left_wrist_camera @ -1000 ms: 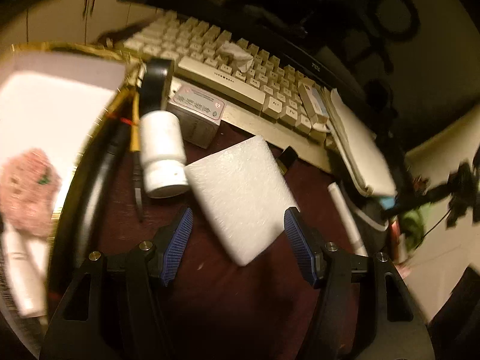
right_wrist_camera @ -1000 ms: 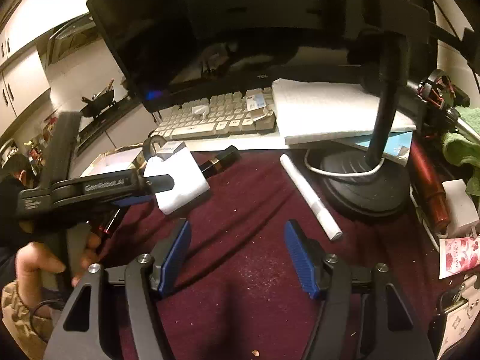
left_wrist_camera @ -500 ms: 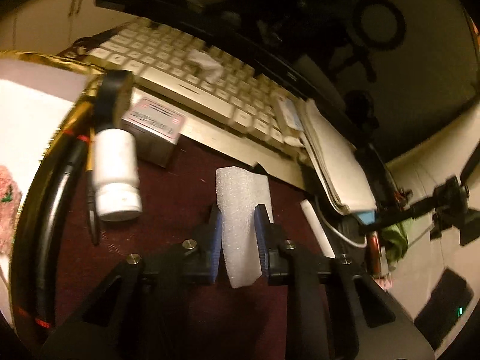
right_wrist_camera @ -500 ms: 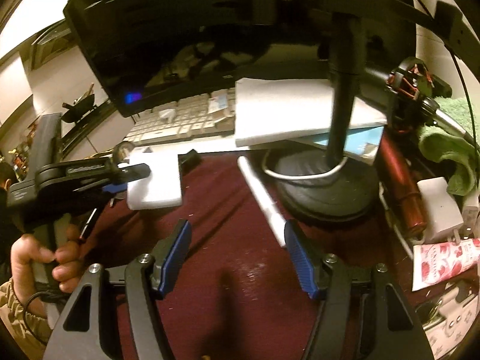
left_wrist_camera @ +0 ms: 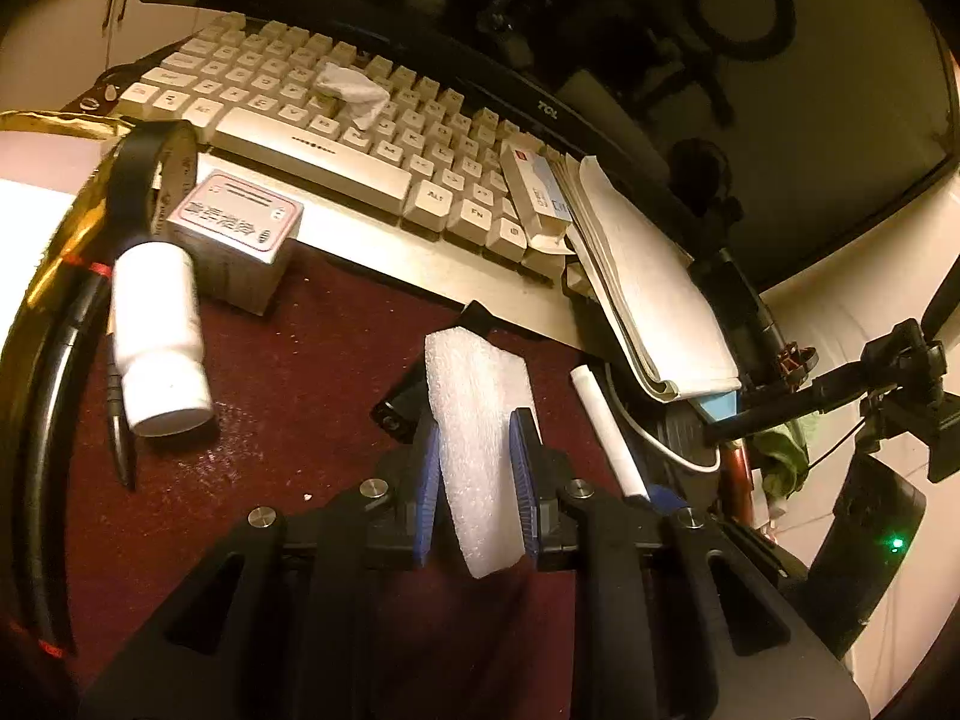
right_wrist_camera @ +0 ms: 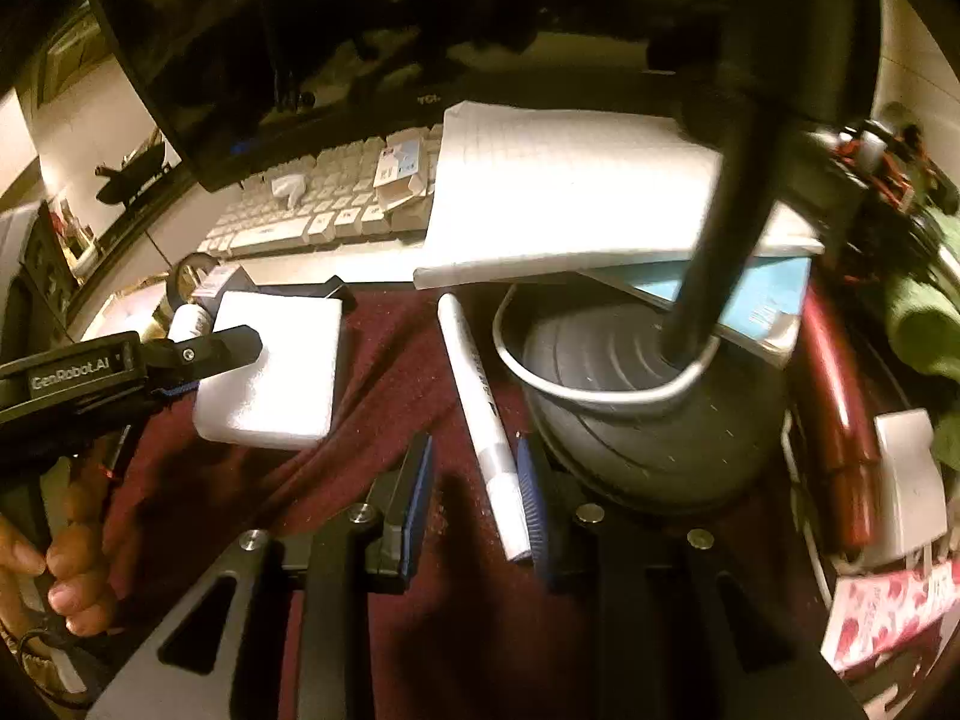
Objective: Organize objects
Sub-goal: 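Grasp the white foam block with the left gripper, then grasp the white marker with the right gripper while the left holds the foam block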
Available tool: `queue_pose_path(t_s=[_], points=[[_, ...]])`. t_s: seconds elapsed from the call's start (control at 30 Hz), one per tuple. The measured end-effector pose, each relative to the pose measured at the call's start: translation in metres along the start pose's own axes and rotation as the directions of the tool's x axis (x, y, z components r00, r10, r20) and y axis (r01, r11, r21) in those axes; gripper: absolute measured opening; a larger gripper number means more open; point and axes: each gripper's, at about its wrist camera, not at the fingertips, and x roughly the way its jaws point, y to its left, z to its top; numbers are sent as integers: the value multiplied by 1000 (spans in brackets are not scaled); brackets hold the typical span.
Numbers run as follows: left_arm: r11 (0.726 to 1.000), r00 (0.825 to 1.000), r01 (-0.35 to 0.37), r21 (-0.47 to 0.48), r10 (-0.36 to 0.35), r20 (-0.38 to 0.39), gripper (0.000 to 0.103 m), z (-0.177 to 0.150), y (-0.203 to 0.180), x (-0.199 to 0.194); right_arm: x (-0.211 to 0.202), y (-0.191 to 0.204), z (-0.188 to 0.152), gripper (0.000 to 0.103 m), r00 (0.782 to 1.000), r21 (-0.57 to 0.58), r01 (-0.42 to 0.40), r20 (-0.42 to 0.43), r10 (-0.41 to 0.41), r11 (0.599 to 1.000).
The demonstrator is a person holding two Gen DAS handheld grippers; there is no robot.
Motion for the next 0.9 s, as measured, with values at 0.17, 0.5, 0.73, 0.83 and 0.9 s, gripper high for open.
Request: queue_pose_path(t_s=[0.17,0.5,0.73,0.83,0.9], points=[[1000,998,25,11,-24,-57,21,-5,-9,13,9,8,3,25,1000,-37,30,2,-30,999],[1000,999,-4,-18,3,-50,21,-10,-5,17,2,17,-9,11,1000,-52,20,-10,-21,998],[999,999,15,-38,-16,-33,41,-9,3,9,8,21,-2,11,1000,-53,23,-20,-24,998],[997,1000,21,-69,-21,-7,42,-5,10,5,14,27,4,11,999,-76,42,-18,-43,996],[995,1000,28,-95,-27,8,43,-2,15,4,18,30,7,11,998,-97,62,-16,-64,993]])
